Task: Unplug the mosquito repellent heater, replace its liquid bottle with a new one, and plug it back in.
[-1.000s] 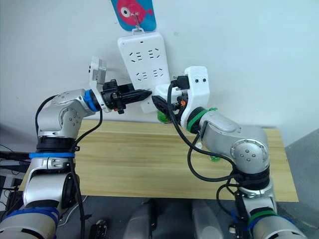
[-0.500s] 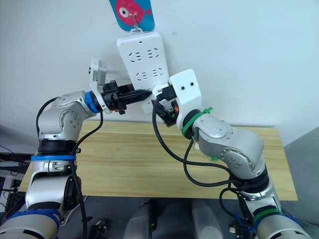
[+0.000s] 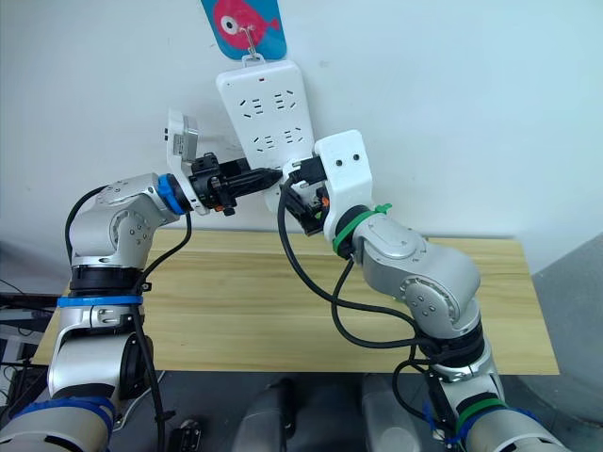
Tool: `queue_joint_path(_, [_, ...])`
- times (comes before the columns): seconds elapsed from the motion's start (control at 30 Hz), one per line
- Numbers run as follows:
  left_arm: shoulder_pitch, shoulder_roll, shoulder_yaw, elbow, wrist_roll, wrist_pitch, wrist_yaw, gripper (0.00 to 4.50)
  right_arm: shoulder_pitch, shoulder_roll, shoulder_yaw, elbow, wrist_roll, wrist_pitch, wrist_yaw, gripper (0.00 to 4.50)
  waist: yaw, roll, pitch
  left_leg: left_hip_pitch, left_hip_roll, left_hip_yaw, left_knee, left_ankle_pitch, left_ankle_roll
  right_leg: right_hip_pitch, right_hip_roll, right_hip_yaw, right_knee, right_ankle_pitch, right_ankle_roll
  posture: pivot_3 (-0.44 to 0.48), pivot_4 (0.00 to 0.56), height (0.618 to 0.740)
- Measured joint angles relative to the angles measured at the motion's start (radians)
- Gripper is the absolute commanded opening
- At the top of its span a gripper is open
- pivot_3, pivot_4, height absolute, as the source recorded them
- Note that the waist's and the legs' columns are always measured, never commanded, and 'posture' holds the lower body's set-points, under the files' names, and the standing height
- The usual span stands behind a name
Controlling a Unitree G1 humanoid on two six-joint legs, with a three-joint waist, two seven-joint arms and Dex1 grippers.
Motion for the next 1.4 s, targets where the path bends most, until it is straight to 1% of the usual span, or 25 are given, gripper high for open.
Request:
queue_joint_path(0.1, [0.001,-0.002,-0.006,0.001,-0.003,-0.007,-0.007,1.31,0.037,-0.007,-0.018,-0.026,0.0,0.003,0.032,4.46,0.008,-0.003,-0.002,-0.002,0.0,0.0,-0.002,0.0,0.0,-0.001,0.0,-0.001,-0.002,0.0,0.0,-0.15,0.247,0.74])
queue_joint_path(0.23, [-0.001,-0.003,-0.013,-0.002,-0.011,-0.024,-0.023,1.31,0.09,-0.042,-0.089,-0.101,0.028,0.028,0.077,4.46,0.016,-0.003,-0.002,-0.004,0.0,-0.001,-0.01,0.001,-0.003,-0.001,-0.002,-0.003,-0.011,0.0,-0.001,-0.155,0.244,0.74])
queue_joint_path(0.33, [-0.001,-0.001,-0.018,-0.001,-0.017,-0.03,-0.026,1.31,0.133,-0.062,-0.147,-0.168,0.088,0.074,0.11,4.46,0.016,-0.004,-0.002,-0.004,0.0,-0.001,-0.013,0.002,-0.004,-0.001,-0.003,-0.004,-0.014,0.0,-0.001,-0.157,0.243,0.74])
queue_joint_path(0.5, [-0.002,0.018,-0.019,0.011,-0.014,-0.044,-0.026,1.31,0.195,-0.147,-0.269,-0.254,0.237,0.148,0.183,4.46,0.014,-0.004,-0.002,-0.004,-0.001,-0.001,-0.013,0.001,-0.002,-0.001,-0.003,-0.003,-0.013,0.0,-0.001,-0.156,0.243,0.74])
queue_joint_path(0.57, [-0.005,0.026,-0.019,0.025,-0.014,-0.049,-0.028,2.06,0.198,-0.177,-0.307,-0.262,0.284,0.157,0.204,4.5,0.012,-0.004,-0.002,-0.003,-0.001,-0.001,-0.013,0.001,-0.001,-0.001,-0.003,-0.003,-0.012,0.0,-0.001,-0.155,0.244,0.74])
queue_joint_path(0.6, [-0.006,0.029,-0.021,0.033,-0.012,-0.049,-0.028,2.33,0.202,-0.19,-0.317,-0.266,0.299,0.158,0.216,4.5,0.012,-0.004,-0.002,-0.003,-0.001,-0.001,-0.013,0.001,-0.001,-0.001,-0.002,-0.003,-0.012,0.0,-0.001,-0.155,0.244,0.74])
queue_joint_path(0.7, [0.0,0.051,-0.027,0.046,-0.007,-0.046,-0.038,3.21,0.21,-0.199,-0.313,-0.26,0.327,0.15,0.238,3.88,0.006,-0.004,-0.002,-0.002,0.0,0.0,-0.013,0.001,-0.001,-0.001,-0.002,-0.002,-0.011,0.0,-0.001,-0.15,0.245,0.74])
queue_joint_path(0.77, [0.005,0.081,-0.026,0.045,-0.005,-0.046,-0.044,3.86,0.21,-0.183,-0.307,-0.238,0.324,0.128,0.238,3.17,0.002,-0.004,-0.002,-0.002,0.0,-0.001,-0.013,0.001,-0.001,-0.002,-0.001,-0.002,-0.011,0.0,-0.001,-0.15,0.245,0.74])
queue_joint_path(0.8, [0.012,0.099,-0.023,0.045,-0.004,-0.046,-0.045,4.2,0.209,-0.178,-0.297,-0.229,0.322,0.116,0.239,2.77,0.0,-0.004,-0.002,-0.002,0.0,-0.001,-0.013,0.001,-0.001,-0.002,-0.001,-0.002,-0.011,0.0,-0.001,-0.127,0.249,0.74])
queue_joint_path(0.83, [0.021,0.118,-0.018,0.045,-0.003,-0.045,-0.045,4.47,0.209,-0.173,-0.287,-0.219,0.321,0.104,0.24,2.45,-0.001,-0.004,-0.002,-0.002,0.0,-0.001,-0.013,0.001,-0.001,-0.002,-0.001,-0.003,-0.011,0.0,-0.001,-0.127,0.249,0.74])
queue_joint_path(0.93, [0.053,0.177,0.003,0.042,-0.004,-0.036,-0.046,4.5,0.209,-0.15,-0.255,-0.198,0.318,0.069,0.257,1.26,0.0,-0.004,-0.002,-0.002,0.0,-0.001,-0.013,0.001,-0.001,-0.002,-0.001,-0.003,-0.011,0.0,-0.001,-0.099,0.255,0.74])
queue_joint_path(1.03, [0.079,0.237,0.028,0.026,-0.01,-0.017,-0.048,4.5,0.215,-0.152,-0.215,-0.187,0.297,0.032,0.288,0.15,0.008,-0.004,-0.002,-0.002,0.0,-0.001,-0.013,0.001,-0.001,-0.002,-0.002,-0.003,-0.011,0.0,-0.001,-0.09,0.258,0.74])
queue_joint_path(1.07, [0.09,0.252,0.037,0.014,-0.017,-0.009,-0.048,4.5,0.218,-0.153,-0.196,-0.175,0.281,0.015,0.306,0.04,0.011,-0.004,-0.002,-0.002,0.0,-0.001,-0.013,0.001,-0.001,-0.002,-0.002,-0.003,-0.011,0.0,-0.001,-0.09,0.258,0.74])
queue_joint_path(1.17, [0.144,0.294,0.052,-0.056,-0.045,0.037,-0.056,4.5,0.225,-0.16,-0.124,-0.133,0.227,-0.044,0.372,0.04,0.015,-0.004,-0.002,-0.002,0.0,-0.001,-0.013,0.001,-0.001,-0.002,-0.002,-0.003,-0.011,0.0,-0.001,-0.067,0.258,0.74])
queue_joint_path(1.27, [0.272,0.341,0.08,-0.226,-0.121,0.132,-0.071,4.5,0.205,-0.146,-0.044,-0.072,0.155,-0.12,0.442,0.04,0.016,-0.004,-0.002,-0.002,0.001,-0.001,-0.013,0.001,-0.001,-0.002,-0.002,-0.002,-0.011,0.0,-0.001,-0.059,0.259,0.74])
queue_joint_path(1.4, [0.367,0.347,0.104,-0.411,-0.206,0.219,-0.042,4.5,0.163,-0.118,0.005,-0.02,0.084,-0.188,0.49,0.04,0.033,-0.004,-0.002,-0.001,0.001,-0.002,-0.013,0.002,-0.002,-0.002,-0.002,-0.003,-0.01,0.0,-0.001,-0.044,0.261,0.74])
